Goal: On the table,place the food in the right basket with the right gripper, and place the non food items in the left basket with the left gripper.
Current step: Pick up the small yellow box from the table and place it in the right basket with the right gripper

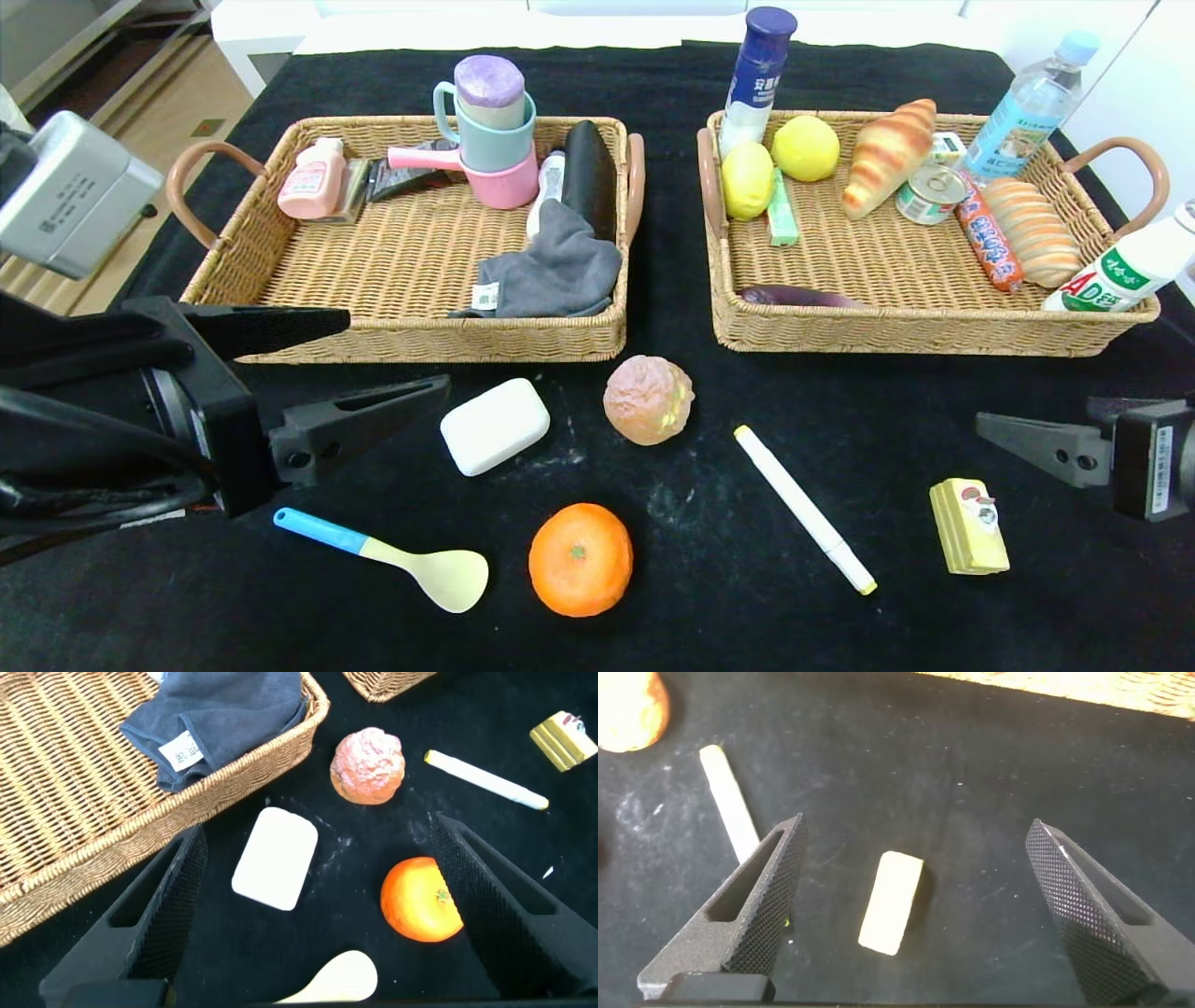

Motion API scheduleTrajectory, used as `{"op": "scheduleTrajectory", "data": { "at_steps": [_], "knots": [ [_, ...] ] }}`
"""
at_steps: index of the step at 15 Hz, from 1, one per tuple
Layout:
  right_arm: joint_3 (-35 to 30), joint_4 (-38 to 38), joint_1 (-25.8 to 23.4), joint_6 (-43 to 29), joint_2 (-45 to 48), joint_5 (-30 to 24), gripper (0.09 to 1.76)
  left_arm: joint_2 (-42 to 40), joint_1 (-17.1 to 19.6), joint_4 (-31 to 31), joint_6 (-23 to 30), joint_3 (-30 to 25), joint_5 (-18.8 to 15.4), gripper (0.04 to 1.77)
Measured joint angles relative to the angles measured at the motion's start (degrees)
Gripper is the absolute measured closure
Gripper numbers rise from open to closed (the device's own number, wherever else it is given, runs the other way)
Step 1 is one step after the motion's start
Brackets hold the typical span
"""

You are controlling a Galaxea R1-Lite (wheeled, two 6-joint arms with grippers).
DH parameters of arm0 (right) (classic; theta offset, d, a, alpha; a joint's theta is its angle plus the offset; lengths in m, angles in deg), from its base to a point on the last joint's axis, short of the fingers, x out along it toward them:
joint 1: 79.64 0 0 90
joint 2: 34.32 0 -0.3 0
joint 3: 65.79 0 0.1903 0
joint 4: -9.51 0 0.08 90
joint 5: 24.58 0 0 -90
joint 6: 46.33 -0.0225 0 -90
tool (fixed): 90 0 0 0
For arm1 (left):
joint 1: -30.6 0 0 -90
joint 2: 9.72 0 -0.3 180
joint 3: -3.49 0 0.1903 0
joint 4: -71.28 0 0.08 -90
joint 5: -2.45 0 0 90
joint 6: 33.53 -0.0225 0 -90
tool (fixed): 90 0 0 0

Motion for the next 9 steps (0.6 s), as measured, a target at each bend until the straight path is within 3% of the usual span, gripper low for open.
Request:
{"op": "scheduleTrajectory", "data": {
  "at_steps": [9],
  "knots": [
    [0.5,-4.4,1.1,-0.1,-2.1,0.1,0.14,-0.3,0.0,0.0,0.0,-0.1,-0.1,0.09]
  ]
}}
